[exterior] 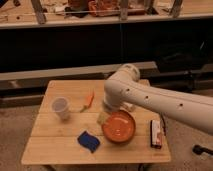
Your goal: Move the arm in a circular motion
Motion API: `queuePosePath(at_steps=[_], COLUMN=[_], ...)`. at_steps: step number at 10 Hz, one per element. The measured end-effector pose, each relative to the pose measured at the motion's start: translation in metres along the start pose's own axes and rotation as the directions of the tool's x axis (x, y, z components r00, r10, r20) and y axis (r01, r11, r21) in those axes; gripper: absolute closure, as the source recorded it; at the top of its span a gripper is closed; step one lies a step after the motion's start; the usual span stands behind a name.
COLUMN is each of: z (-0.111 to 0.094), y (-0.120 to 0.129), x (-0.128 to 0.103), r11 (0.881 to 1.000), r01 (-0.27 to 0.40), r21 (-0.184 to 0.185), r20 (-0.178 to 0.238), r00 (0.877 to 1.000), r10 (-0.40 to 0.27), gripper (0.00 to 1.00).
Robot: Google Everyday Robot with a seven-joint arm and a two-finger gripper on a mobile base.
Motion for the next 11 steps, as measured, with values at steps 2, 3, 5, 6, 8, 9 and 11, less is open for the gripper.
queuePosePath(at_steps=[2,3,5,6,8,9,11], z=[0.007,0.013,0.020,0.021,0.023,0.021,0.014], y=[-0.028,-0.059,-0.114,-0.136,-0.178,-0.194,-0.211], x=[-0.011,-0.016,-0.008,0.003,0.039,0.061,0.105], r11=[1.000,1.000,0.999,0.998,0.994,0.989,0.968], r01=[-0.007,-0.008,-0.022,-0.035,-0.095,-0.138,-0.243], r21=[0.017,0.030,0.045,0.051,0.048,0.052,0.064], r20=[0.018,0.024,0.025,0.023,0.008,-0.006,-0.033], r00=[1.000,1.000,0.999,0.999,0.996,0.990,0.969], r10=[0.007,0.008,0.021,0.034,0.094,0.138,0.246], gripper=[0.20,0.20,0.20,0.20,0.20,0.20,0.20])
